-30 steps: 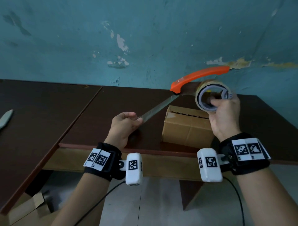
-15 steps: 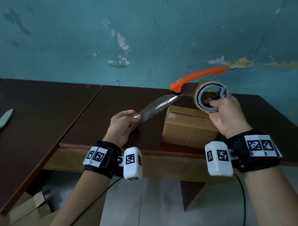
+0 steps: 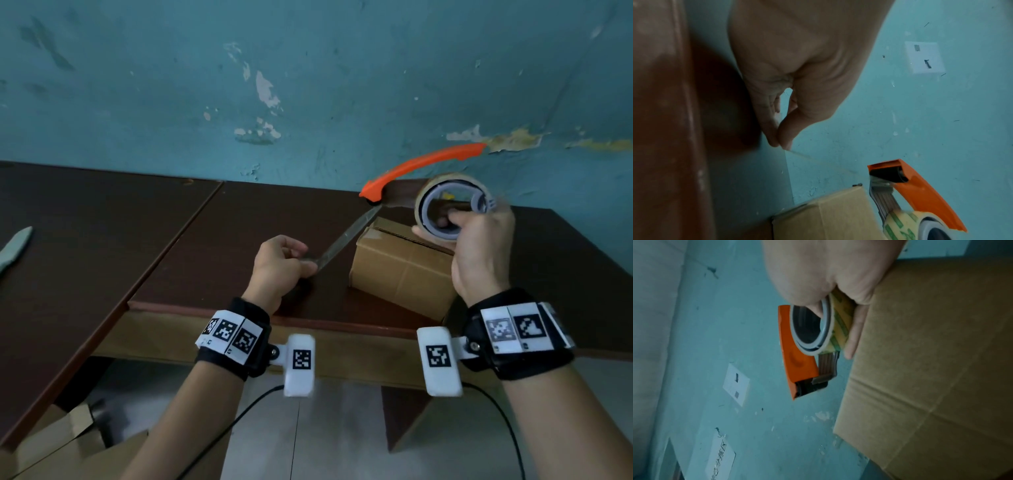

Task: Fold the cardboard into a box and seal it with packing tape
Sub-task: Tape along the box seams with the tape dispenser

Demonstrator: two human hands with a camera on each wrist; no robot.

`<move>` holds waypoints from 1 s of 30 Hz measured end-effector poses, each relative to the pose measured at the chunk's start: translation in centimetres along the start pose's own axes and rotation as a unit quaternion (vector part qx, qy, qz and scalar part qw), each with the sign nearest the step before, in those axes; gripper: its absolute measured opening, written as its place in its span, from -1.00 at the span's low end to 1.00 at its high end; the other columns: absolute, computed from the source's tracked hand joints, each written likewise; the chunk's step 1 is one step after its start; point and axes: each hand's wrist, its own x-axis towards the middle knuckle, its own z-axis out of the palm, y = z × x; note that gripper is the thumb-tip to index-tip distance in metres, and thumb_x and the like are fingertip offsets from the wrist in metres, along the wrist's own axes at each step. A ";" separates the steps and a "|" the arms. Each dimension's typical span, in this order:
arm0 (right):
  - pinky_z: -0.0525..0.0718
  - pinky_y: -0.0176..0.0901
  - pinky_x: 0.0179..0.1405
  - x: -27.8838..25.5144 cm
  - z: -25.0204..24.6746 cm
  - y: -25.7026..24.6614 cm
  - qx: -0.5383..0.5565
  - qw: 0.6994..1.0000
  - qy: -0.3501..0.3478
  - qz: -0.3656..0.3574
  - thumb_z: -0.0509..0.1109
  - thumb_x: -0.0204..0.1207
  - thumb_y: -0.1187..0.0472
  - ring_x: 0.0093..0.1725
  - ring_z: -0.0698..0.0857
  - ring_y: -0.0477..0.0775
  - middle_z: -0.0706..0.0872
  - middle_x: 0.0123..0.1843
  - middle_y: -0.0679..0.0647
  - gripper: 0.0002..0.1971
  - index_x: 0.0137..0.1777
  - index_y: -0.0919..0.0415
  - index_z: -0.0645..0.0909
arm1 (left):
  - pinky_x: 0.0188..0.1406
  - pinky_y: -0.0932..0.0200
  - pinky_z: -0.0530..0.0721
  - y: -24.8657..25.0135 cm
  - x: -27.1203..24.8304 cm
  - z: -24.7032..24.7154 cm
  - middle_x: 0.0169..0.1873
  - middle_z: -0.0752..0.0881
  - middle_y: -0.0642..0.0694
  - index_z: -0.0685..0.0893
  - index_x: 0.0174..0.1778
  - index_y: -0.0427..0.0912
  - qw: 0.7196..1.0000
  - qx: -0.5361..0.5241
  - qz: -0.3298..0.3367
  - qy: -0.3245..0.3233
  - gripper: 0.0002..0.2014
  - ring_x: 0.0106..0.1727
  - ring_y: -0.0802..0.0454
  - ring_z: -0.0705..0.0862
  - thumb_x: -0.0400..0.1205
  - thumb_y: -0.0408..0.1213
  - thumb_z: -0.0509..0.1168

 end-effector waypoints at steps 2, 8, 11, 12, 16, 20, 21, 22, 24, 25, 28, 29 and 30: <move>0.85 0.36 -0.21 0.0 0.1 0.0 -0.008 1.000 -0.014 0.012 0.26 0.49 0.54 -0.04 0.81 0.41 0.69 0.12 0.48 -0.69 0.24 0.42 0.52 | 0.22 -0.11 0.78 0.0 0.0 -0.1 0.14 0.72 -0.11 0.74 0.06 -0.02 1.000 0.009 0.000 0.000 -0.67 0.17 -0.08 0.75 0.50 -0.45 0.62; 0.84 0.35 -0.03 0.6 0.4 -1.0 -0.016 0.993 -0.080 0.085 0.21 0.68 0.49 0.17 0.77 0.33 0.69 0.14 0.23 -0.73 0.09 0.11 0.60 | 0.25 -0.07 0.78 -0.1 0.2 -0.1 0.11 0.74 -0.13 0.73 0.10 -0.10 0.999 -0.039 -0.001 0.013 -0.69 0.17 -0.07 0.76 0.54 -0.52 0.57; 0.85 0.30 -0.09 0.8 0.4 -1.1 0.002 0.988 -0.105 0.111 0.21 0.70 0.46 0.24 0.75 0.36 0.64 0.38 0.31 -0.71 0.34 0.20 0.55 | 0.10 0.09 0.81 -0.2 0.5 -0.5 0.03 0.77 -0.17 0.72 0.10 -0.21 0.988 -0.150 -0.019 0.042 -0.73 0.09 -0.07 0.82 0.59 -0.60 0.50; 0.84 0.29 -0.09 0.8 0.4 -1.0 -0.001 0.987 -0.115 0.112 0.21 0.70 0.45 0.21 0.76 0.35 0.65 0.38 0.32 -0.69 0.39 0.25 0.54 | 0.01 0.16 0.80 -0.1 0.6 -0.7 0.01 0.77 -0.18 0.71 0.10 -0.23 0.982 -0.183 -0.024 0.048 -0.74 0.04 -0.05 0.82 0.60 -0.63 0.47; 0.84 0.28 -0.11 0.5 0.5 -1.1 -0.008 0.985 -0.144 0.091 0.18 0.70 0.47 0.10 0.84 0.32 0.78 0.20 0.31 -0.65 0.46 0.40 0.49 | -0.13 0.24 0.77 0.2 0.8 -1.7 0.02 0.76 -0.20 0.69 0.10 -0.24 0.959 -0.276 -0.046 0.043 -0.72 -0.01 -0.01 0.82 0.63 -0.69 0.38; 0.85 0.18 -0.10 0.4 -0.3 -2.3 0.018 0.988 -0.148 0.042 0.16 0.70 0.50 0.03 0.87 0.14 0.78 0.14 0.19 -0.71 0.36 0.30 0.51 | -0.14 0.24 0.81 0.8 0.7 -2.3 0.12 0.77 -0.25 0.69 0.14 -0.23 0.948 -0.313 -0.050 0.025 -0.70 0.09 -0.07 0.84 0.61 -0.67 0.42; 0.85 0.17 -0.08 0.4 -0.5 -2.7 0.021 0.988 -0.150 0.031 0.15 0.71 0.49 0.05 0.86 0.13 0.77 0.17 0.18 -0.70 0.36 0.26 0.49 | -0.14 0.25 0.81 0.9 0.6 -2.2 0.13 0.77 -0.26 0.69 0.15 -0.23 0.947 -0.316 -0.043 0.016 -0.70 0.08 -0.07 0.85 0.61 -0.66 0.43; 0.85 0.18 -0.06 0.3 -0.7 -3.1 0.024 0.988 -0.150 0.020 0.15 0.71 0.48 0.09 0.85 0.13 0.75 0.20 0.17 -0.69 0.38 0.24 0.48 | -0.13 0.25 0.81 1.1 0.5 -2.1 0.12 0.78 -0.25 0.69 0.16 -0.23 0.948 -0.316 -0.036 0.007 -0.70 0.07 -0.06 0.85 0.61 -0.66 0.43; 0.84 0.21 -0.02 0.4 -1.2 -3.2 0.017 0.990 -0.137 0.000 0.17 0.72 0.45 0.13 0.84 0.15 0.74 0.24 0.17 -0.68 0.42 0.24 0.47 | -0.10 0.24 0.81 1.3 0.4 -1.8 0.08 0.79 -0.22 0.69 0.16 -0.23 0.948 -0.317 -0.026 -0.006 -0.70 0.04 -0.02 0.86 0.61 -0.66 0.42; 0.83 0.25 0.00 0.4 -1.3 -3.0 0.008 0.992 -0.122 -0.014 0.20 0.72 0.41 0.14 0.84 0.16 0.74 0.25 0.18 -0.70 0.41 0.23 0.48 | -0.12 0.26 0.81 1.4 0.4 -1.6 0.06 0.80 -0.20 0.69 0.15 -0.22 0.948 -0.317 -0.023 -0.008 -0.70 0.02 0.00 0.86 0.62 -0.66 0.42; 0.77 0.45 0.12 -0.1 -1.5 -2.6 -0.054 0.994 -0.066 -0.072 0.36 0.60 0.16 0.17 0.81 0.25 0.74 0.22 0.23 -0.83 0.15 -0.05 0.58 | -0.22 0.32 0.78 1.6 0.4 -1.2 0.09 0.80 -0.20 0.70 0.13 -0.20 0.951 -0.309 -0.025 -0.004 -0.71 0.04 0.00 0.84 0.63 -0.65 0.41; 0.75 0.47 0.15 -0.2 -1.7 -2.3 -0.073 0.992 -0.052 -0.090 0.38 0.56 0.11 0.16 0.80 0.23 0.74 0.17 0.23 -0.87 0.07 -0.09 0.59 | -0.21 0.30 0.78 1.6 0.3 -1.2 0.14 0.78 -0.22 0.70 0.13 -0.19 0.950 -0.312 -0.026 -0.004 -0.71 0.09 -0.03 0.83 0.63 -0.65 0.40; 0.74 0.43 0.19 -0.5 -1.7 -2.3 -0.085 0.990 -0.044 -0.103 0.37 0.57 0.11 0.14 0.80 0.15 0.75 0.12 0.19 -0.89 0.06 -0.08 0.60 | -0.19 0.29 0.78 1.7 0.3 -1.2 0.19 0.77 -0.24 0.70 0.14 -0.19 0.948 -0.317 -0.026 -0.006 -0.71 0.14 -0.05 0.82 0.63 -0.65 0.40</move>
